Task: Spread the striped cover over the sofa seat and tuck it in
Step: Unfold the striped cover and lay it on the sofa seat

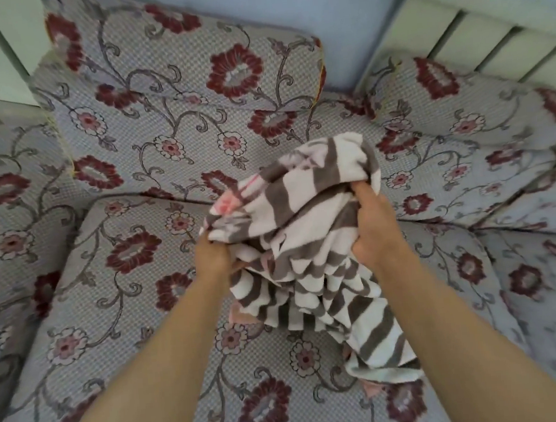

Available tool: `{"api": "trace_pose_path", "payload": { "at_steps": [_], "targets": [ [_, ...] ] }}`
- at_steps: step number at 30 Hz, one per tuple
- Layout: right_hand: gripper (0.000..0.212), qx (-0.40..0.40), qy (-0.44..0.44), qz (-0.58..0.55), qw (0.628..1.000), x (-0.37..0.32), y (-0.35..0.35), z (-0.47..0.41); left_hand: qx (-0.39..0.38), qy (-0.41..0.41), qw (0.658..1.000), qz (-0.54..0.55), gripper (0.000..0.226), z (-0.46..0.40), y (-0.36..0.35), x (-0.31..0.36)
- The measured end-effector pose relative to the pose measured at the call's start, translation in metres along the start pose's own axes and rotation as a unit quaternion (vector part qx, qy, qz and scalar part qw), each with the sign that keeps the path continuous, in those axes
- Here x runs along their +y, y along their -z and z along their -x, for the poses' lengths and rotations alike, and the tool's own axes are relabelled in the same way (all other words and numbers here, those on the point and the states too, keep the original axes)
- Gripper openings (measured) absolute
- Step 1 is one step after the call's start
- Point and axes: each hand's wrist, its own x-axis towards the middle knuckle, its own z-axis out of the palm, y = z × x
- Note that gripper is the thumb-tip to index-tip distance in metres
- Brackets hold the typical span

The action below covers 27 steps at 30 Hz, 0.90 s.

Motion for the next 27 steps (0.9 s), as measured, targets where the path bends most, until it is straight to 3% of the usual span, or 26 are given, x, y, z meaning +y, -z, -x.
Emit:
{"api": "trace_pose_path", "payload": {
  "at_steps": [3, 6, 9, 13, 16, 19, 22, 24, 25, 26, 27],
  "targets": [
    [0.018, 0.025, 0.051, -0.006, 0.998, -0.019, 0.007, -0.002, 0.082, -0.180, 0.976, -0.089, 0.035, -0.009, 0.018, 0.077],
    [0.016, 0.022, 0.098, -0.006, 0.995, -0.044, -0.002, 0.002, 0.126, -0.316, 0.938, -0.060, 0.037, 0.014, 0.026, 0.167],
    [0.010, 0.013, 0.178, 0.083, 0.980, -0.063, -0.020, 0.008, 0.148, -0.412, 0.899, 0.007, 0.037, 0.048, 0.044, 0.237],
    [0.017, -0.017, 0.241, 0.186, 0.952, -0.070, -0.036, 0.018, 0.186, -0.501, 0.833, -0.142, 0.025, 0.076, 0.093, 0.259],
    [0.016, -0.055, 0.249, 0.296, 0.921, -0.047, -0.036, 0.017, 0.166, -0.462, 0.826, -0.276, 0.010, 0.069, 0.133, 0.215],
    [0.022, -0.090, 0.211, 0.446, 0.865, -0.001, -0.016, 0.012, 0.130, -0.349, 0.833, -0.410, 0.007, 0.051, 0.174, 0.136],
    [0.027, -0.195, 0.140, 0.638, 0.732, 0.053, 0.009, 0.006, 0.031, -0.194, 0.820, -0.537, 0.011, 0.037, 0.212, 0.045],
    [0.020, -0.310, 0.008, 0.724, 0.616, 0.087, 0.024, 0.008, -0.062, -0.105, 0.775, -0.620, 0.021, 0.034, 0.228, -0.010],
    [0.038, -0.350, -0.050, 0.749, 0.560, 0.105, 0.031, 0.009, -0.098, -0.064, 0.752, -0.649, 0.022, 0.034, 0.233, -0.035],
    [0.055, -0.372, -0.093, 0.757, 0.528, 0.126, 0.037, 0.011, -0.121, -0.030, 0.739, -0.662, 0.018, 0.034, 0.237, -0.060],
    [0.062, -0.385, -0.122, 0.747, 0.529, 0.141, 0.039, 0.015, -0.131, -0.008, 0.738, -0.662, 0.016, 0.034, 0.240, -0.080]
  ]
}}
